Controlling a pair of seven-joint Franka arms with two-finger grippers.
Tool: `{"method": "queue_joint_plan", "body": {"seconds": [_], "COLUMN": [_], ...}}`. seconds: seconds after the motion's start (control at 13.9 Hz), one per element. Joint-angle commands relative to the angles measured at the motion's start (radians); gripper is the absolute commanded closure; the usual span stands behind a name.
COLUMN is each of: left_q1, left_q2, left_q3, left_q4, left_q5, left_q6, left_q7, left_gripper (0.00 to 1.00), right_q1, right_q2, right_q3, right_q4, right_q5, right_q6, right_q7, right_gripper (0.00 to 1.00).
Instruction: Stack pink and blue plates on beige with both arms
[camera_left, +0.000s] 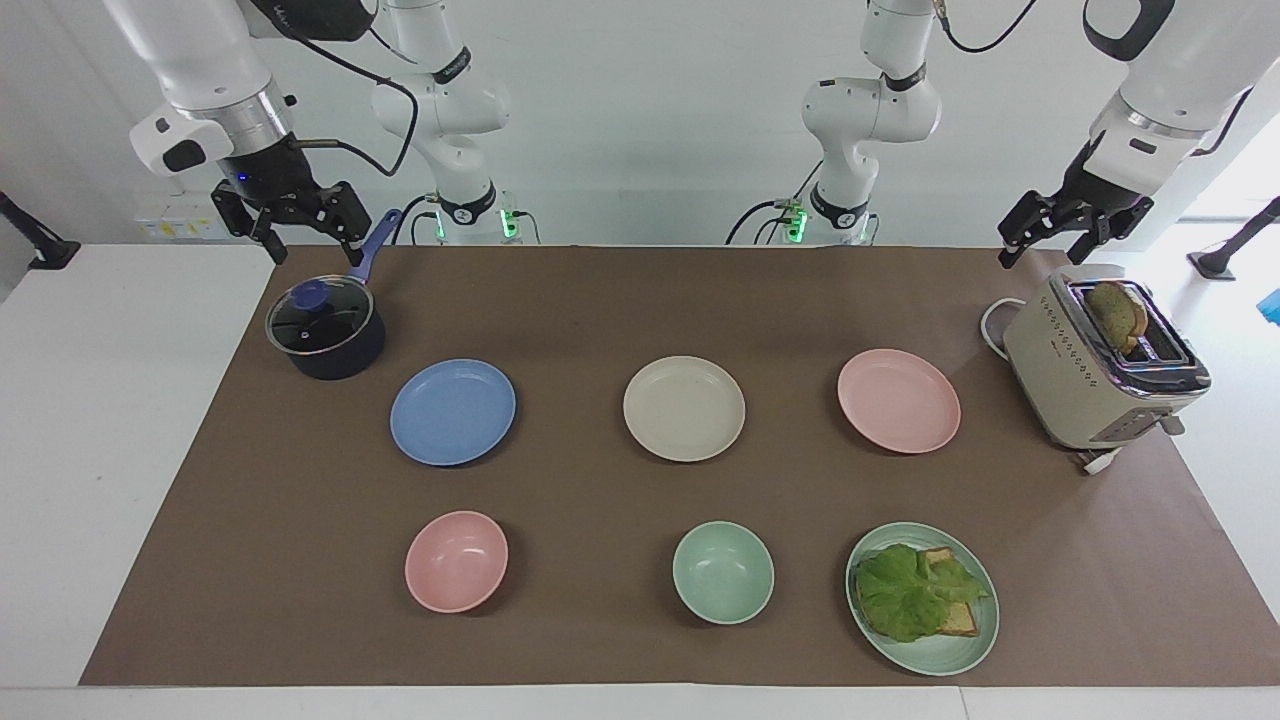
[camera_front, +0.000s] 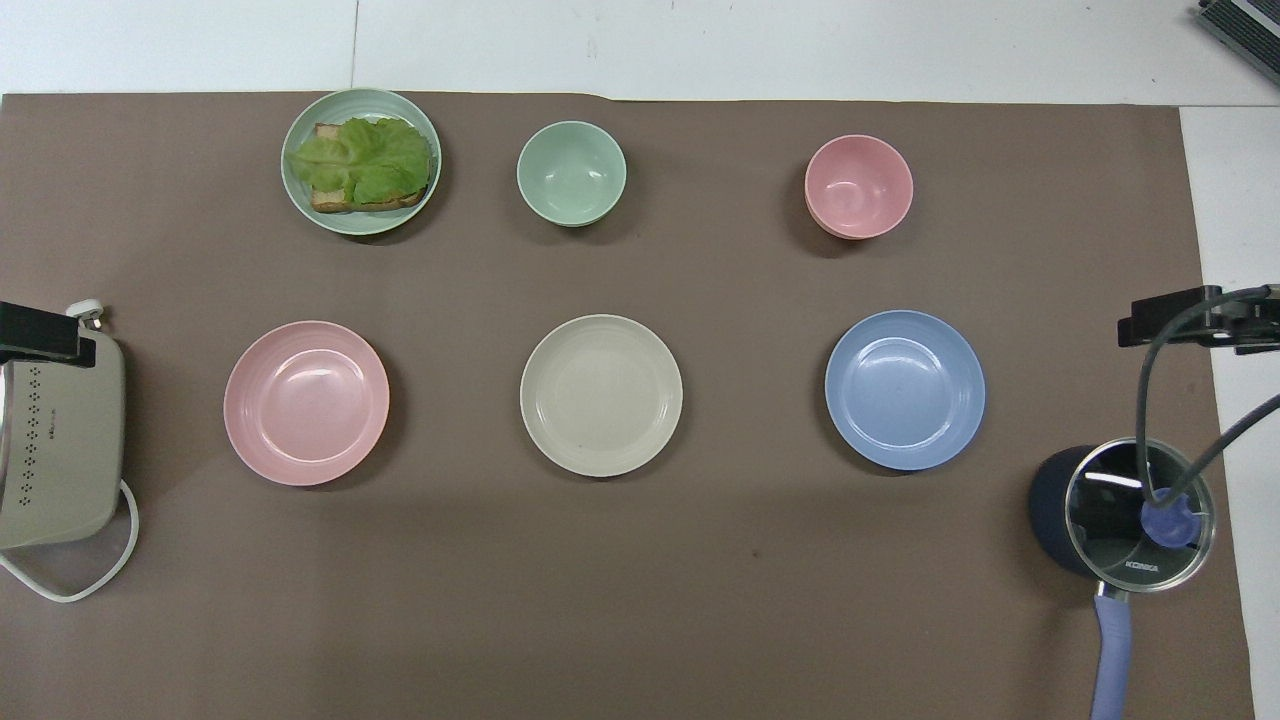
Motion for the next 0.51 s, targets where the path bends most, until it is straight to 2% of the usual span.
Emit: {"method": "queue_joint_plan", "body": {"seconds": [0.0, 0.43], "left_q1": [-0.014, -0.011], "left_q2": [0.001, 0.0], "left_q3": [0.01, 0.008], "left_q4": [0.018, -0.008], "left_q5": [0.017, 0.015], "left_q6": [-0.013, -0.01], "left_q7": [-0.011, -0.014], "left_gripper": [0.0, 0.0], "right_q1": [0.0, 0.0], "right_q2": [-0.013, -0.013], "right_q3": [0.001, 0.001], "right_q4": [-0.008, -0.008], "right_q5": [0.005, 0.005], "right_q6": [-0.005, -0.005], "right_q7": [0.014, 0.014], "right_gripper": [0.0, 0.0]}}
